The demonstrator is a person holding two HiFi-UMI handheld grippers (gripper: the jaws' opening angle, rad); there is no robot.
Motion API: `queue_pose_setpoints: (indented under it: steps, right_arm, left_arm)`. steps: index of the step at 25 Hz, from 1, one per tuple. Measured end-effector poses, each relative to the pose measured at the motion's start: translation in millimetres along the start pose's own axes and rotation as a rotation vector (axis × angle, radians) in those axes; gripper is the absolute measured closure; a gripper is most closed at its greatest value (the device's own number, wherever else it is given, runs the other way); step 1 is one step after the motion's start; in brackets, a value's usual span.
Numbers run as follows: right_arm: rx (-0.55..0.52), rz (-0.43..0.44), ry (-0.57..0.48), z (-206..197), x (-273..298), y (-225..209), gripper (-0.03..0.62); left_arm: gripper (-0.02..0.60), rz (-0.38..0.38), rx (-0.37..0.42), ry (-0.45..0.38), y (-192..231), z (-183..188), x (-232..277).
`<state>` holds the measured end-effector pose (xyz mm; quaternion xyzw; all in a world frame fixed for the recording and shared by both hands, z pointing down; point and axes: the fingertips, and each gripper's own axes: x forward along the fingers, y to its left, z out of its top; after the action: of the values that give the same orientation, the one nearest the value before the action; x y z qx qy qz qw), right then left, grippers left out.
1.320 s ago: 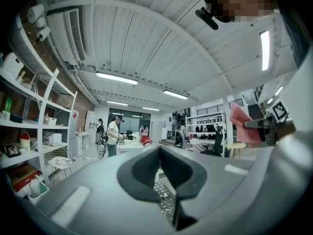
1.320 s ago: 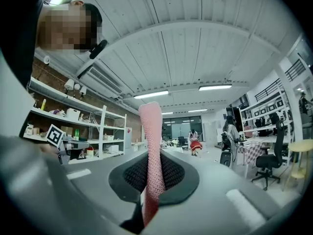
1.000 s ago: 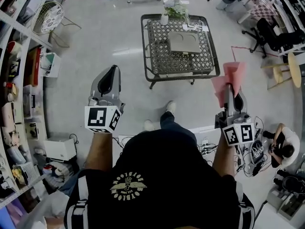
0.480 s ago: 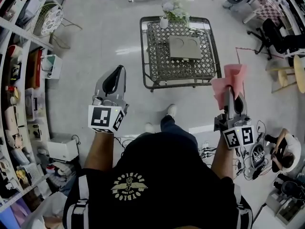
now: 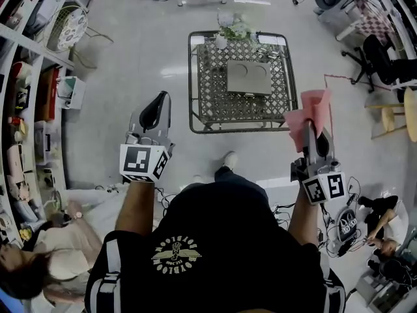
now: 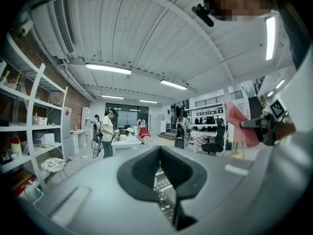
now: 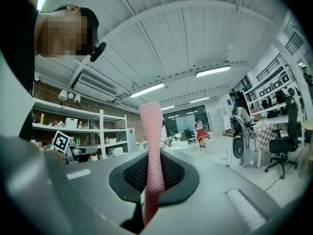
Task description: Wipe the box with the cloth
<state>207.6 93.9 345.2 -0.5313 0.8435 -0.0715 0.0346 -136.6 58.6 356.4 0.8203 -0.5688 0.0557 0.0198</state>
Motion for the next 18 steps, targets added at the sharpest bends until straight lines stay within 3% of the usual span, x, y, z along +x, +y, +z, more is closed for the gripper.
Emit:
queue_pose_setpoints:
  steps: [10, 18]
  right_arm:
    - [0.007, 0.118, -0.028, 2, 23, -51, 0.577]
    - [0.054, 0.183, -0.018, 1, 68, -81, 0.577]
  left_arm:
    - [0.581, 0.106, 0.008, -0.029, -25, 5, 23]
    - [0.581, 0.147, 0.028, 0.003, -27, 14, 53]
